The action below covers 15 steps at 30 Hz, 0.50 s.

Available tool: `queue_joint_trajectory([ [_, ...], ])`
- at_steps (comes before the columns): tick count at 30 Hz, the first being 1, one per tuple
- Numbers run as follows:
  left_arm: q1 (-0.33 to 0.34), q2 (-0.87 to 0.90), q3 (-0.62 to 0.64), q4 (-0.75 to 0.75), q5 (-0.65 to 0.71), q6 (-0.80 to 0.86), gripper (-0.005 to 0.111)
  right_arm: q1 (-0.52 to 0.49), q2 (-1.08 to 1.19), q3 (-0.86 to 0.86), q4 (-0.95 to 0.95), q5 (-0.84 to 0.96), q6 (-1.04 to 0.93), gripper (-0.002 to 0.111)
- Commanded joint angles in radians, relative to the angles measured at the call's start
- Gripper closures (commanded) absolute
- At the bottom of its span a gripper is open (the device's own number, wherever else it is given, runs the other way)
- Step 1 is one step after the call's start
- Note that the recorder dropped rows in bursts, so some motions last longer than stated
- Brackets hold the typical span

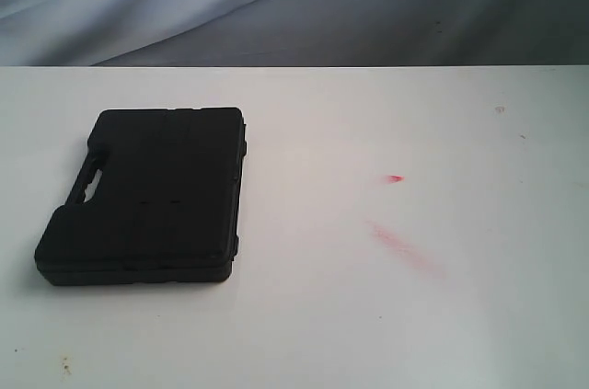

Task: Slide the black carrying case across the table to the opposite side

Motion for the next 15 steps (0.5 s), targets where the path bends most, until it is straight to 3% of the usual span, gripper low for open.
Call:
queue_joint_trajectory([
  [1,-0.003,-0.007,0.024,0.014,-0.023,-0.018,0.106,-0.007,-0.002,0.003,0.003,-0.012,-0.008,0.108],
  [7,-0.061,-0.007,0.024,0.068,-0.023,-0.047,0.106,-0.007,-0.002,0.003,0.003,-0.012,-0.008,0.108],
  [15,-0.063,-0.029,0.024,0.01,-0.023,-0.035,0.106,-0.007,-0.002,0.003,0.003,-0.012,-0.008,0.108],
])
